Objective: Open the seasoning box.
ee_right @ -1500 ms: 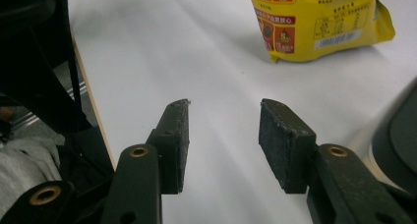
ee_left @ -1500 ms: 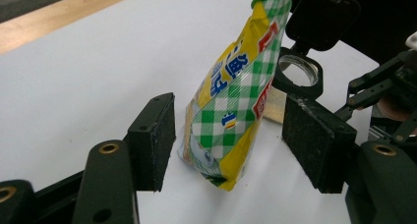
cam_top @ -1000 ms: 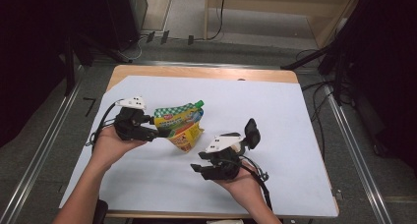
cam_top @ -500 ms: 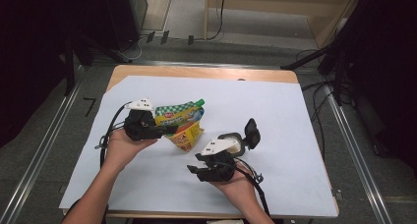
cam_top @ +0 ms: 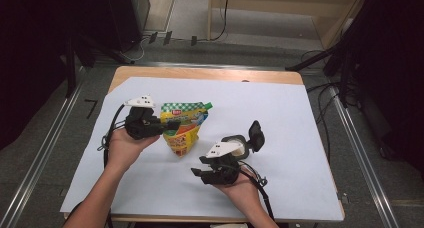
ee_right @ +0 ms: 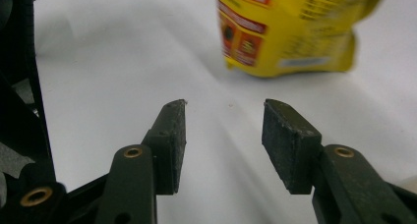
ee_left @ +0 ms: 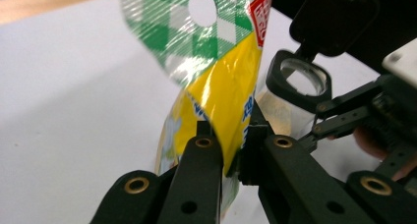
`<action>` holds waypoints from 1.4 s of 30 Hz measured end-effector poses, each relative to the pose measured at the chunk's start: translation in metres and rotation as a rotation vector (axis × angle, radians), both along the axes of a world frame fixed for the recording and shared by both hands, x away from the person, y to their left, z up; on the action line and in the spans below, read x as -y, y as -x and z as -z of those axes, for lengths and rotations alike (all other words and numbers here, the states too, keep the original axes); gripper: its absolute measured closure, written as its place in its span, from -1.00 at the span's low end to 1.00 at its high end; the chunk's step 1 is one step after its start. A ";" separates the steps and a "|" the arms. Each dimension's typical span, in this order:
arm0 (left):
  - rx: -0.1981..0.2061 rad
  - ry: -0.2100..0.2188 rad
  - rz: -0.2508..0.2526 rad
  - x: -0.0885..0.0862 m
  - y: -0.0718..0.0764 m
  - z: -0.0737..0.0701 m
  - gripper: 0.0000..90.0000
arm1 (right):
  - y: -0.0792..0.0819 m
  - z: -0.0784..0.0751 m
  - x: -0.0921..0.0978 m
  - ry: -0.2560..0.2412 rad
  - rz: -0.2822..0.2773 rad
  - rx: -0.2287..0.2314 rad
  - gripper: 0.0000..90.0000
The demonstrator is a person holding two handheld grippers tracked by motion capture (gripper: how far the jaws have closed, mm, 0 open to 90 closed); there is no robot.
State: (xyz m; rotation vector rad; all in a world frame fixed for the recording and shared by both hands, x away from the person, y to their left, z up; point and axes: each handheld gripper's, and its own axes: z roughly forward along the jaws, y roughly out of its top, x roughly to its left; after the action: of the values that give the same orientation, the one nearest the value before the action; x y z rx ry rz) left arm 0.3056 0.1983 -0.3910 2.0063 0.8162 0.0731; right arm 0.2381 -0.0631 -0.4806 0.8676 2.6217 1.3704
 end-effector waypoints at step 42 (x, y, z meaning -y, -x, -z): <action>-0.070 0.152 0.183 0.007 0.038 -0.069 1.00 | -0.005 0.016 -0.032 -0.100 0.156 0.114 0.41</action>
State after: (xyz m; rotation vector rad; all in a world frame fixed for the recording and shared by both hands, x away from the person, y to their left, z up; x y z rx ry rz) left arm 0.2672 0.1913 -0.3223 1.9381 0.6588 -0.1609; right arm 0.2432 -0.0315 -0.4967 0.9524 2.3652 1.4735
